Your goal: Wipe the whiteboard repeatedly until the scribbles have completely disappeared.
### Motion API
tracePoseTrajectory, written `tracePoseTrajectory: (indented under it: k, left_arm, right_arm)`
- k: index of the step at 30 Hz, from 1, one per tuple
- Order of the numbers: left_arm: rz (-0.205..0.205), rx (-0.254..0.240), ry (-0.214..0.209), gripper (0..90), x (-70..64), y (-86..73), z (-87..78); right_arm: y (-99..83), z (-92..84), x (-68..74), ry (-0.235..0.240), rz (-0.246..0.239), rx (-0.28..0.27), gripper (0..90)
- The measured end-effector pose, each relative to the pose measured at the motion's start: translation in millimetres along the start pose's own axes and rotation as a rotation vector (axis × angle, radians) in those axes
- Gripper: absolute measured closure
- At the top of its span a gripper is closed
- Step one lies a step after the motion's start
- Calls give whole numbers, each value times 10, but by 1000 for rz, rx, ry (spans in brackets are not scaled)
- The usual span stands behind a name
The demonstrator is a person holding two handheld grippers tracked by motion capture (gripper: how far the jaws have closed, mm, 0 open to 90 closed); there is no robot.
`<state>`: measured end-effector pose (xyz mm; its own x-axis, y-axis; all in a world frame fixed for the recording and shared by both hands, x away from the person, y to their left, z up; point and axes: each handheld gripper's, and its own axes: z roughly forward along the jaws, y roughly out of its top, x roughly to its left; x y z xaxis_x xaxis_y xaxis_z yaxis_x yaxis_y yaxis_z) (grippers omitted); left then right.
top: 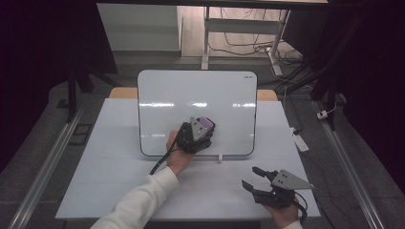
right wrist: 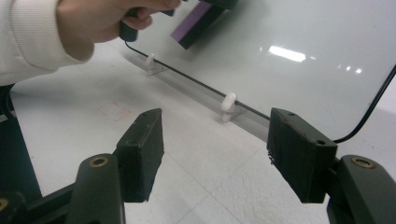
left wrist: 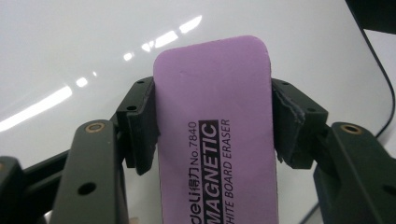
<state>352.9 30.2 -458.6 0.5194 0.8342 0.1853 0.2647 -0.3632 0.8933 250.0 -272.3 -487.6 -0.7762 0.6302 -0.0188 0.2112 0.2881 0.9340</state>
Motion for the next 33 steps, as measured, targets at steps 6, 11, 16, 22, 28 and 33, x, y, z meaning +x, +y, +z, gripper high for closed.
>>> tracePoseTrajectory:
  k: [6,11,16,22,28,33]
  left_arm:
    - [-49,-16,-25,393,137,-87,-277]
    - [-87,-18,-69,393,242,-162,-485]
    - [-85,-21,-117,393,293,-233,-668]
    - [-89,-21,-157,392,329,-313,-810]
    - [-100,-19,-200,392,357,-364,-833]
    - [-109,-9,-221,392,338,-374,-809]
  right_arm:
    - [33,62,22,7,-6,2,356]
    - [79,148,49,13,-13,15,356]
    - [98,225,71,25,-14,23,355]
    - [103,284,76,39,-16,30,354]
    - [122,402,97,59,-16,40,353]
    - [180,503,174,80,-30,47,348]
